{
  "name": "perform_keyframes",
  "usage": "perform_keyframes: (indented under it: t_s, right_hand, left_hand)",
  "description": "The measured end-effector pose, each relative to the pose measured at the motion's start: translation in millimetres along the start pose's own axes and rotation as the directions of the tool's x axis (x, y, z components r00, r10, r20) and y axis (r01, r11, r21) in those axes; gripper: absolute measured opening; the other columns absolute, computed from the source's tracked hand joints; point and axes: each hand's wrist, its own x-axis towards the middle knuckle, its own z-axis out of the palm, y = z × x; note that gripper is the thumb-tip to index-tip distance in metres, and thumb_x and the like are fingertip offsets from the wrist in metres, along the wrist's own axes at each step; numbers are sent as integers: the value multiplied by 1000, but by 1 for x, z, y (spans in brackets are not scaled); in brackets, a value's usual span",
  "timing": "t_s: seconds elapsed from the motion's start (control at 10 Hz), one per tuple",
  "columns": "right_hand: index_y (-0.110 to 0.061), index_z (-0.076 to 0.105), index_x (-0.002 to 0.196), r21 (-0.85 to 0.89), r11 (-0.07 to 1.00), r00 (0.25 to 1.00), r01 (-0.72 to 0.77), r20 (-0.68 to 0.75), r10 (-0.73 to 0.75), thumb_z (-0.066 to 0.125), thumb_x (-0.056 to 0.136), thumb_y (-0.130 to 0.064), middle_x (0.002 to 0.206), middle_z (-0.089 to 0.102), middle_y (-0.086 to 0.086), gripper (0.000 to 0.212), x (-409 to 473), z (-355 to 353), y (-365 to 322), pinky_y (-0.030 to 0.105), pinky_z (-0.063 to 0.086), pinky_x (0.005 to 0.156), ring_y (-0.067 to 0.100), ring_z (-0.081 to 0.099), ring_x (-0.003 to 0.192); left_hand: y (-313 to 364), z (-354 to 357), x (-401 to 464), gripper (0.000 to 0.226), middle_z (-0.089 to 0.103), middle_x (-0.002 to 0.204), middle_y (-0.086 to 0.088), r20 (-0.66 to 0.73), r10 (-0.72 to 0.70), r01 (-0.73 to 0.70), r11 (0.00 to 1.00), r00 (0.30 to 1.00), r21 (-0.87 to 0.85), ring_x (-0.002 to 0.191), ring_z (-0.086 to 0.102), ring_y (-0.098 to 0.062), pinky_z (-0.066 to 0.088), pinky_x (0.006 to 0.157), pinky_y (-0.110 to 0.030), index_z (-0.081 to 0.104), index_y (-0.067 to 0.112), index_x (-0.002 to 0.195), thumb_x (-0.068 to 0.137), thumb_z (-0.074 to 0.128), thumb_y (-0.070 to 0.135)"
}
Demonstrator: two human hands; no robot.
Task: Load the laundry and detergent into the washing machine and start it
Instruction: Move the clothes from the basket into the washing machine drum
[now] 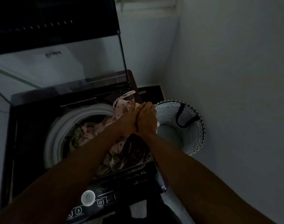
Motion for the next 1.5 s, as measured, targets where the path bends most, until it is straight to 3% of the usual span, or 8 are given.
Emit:
perform_keyframes:
  t_s: [0.3, 0.5, 0.7, 0.9, 1.1, 1.2, 1.4, 1.5]
  right_hand:
    - [-13, 59, 90, -268, 887, 924, 377, 46, -379, 56, 81, -19, 82, 59, 7, 11, -5, -20, -4, 31, 40, 45, 26, 60, 59]
    - [-12, 53, 99, 345, 901, 884, 262, 289, -367, 60, 79, -12, 97, 65, 13, 21, -25, -35, -73, 35, 47, 73, 31, 63, 90]
    - [-11, 55, 95, 595, 794, 877, 124, 309, -369, 64, 81, -18, 89, 62, 4, 18, -85, -17, -146, 26, 41, 73, 14, 56, 81]
    - [-5, 55, 126, 350, 921, 504, 170, 772, -387, 63, 90, -21, 122, 59, 16, 40, -122, 29, -136, 38, 47, 95, 29, 56, 112]
    - [-11, 52, 128, -248, 851, 841, 463, 426, -333, 57, 85, -21, 137, 41, 18, 44, -107, 30, -107, 53, 35, 100, 40, 38, 128]
    - [-12, 42, 138, -462, 834, 946, 301, 252, -202, 58, 83, -27, 151, 29, 24, 59, -87, 19, -88, 63, 24, 105, 44, 25, 139]
    - [-10, 50, 125, -692, 629, 931, 354, 328, -162, 43, 93, -20, 129, 44, 18, 35, -49, -3, -58, 43, 46, 84, 35, 47, 114]
    - [-2, 51, 126, -512, 688, 828, 513, 508, -239, 42, 97, -11, 129, 53, 18, 32, -50, 0, -77, 36, 49, 90, 30, 56, 116]
  left_hand:
    - [-10, -3, -22, 41, 60, 99, 4, -189, 24, -89, 934, 982, -347, 90, 57, 8, 48, 78, -38, 51, 11, 109, 76, 75, 5]
    - [-28, -38, -62, 39, 59, 105, -2, -392, -145, -9, 931, 909, -365, 93, 57, -14, 40, 72, -15, 49, 13, 118, 85, 68, 19]
    - [-96, -56, -130, 37, 62, 112, 0, -612, -186, -61, 931, 769, -359, 99, 58, -13, 47, 88, -32, 54, 19, 113, 87, 50, 45]
    - [-192, -30, -166, 79, 28, 153, -8, -82, -345, 348, 938, 935, 14, 141, 28, -31, 27, 115, -51, 31, 21, 147, 82, 71, 40]
    - [-196, -16, -166, 82, 17, 159, -8, -10, -239, 230, 943, 971, -242, 146, 19, -26, 8, 122, -39, 20, 15, 152, 89, 45, 62]
    - [-185, -14, -163, 73, 16, 159, -6, 147, -245, 276, 927, 958, -253, 146, 19, -23, 9, 119, -29, 18, 17, 153, 95, 56, 40]
    - [-167, -27, -152, 60, 34, 151, -1, 513, -173, 211, 977, 841, -17, 136, 36, -20, 28, 111, -25, 38, 19, 148, 93, 53, 40]
    - [-163, -30, -145, 37, 56, 132, -8, 356, -172, 236, 961, 919, -144, 122, 52, -26, 40, 104, -31, 59, 7, 128, 97, 54, 25]
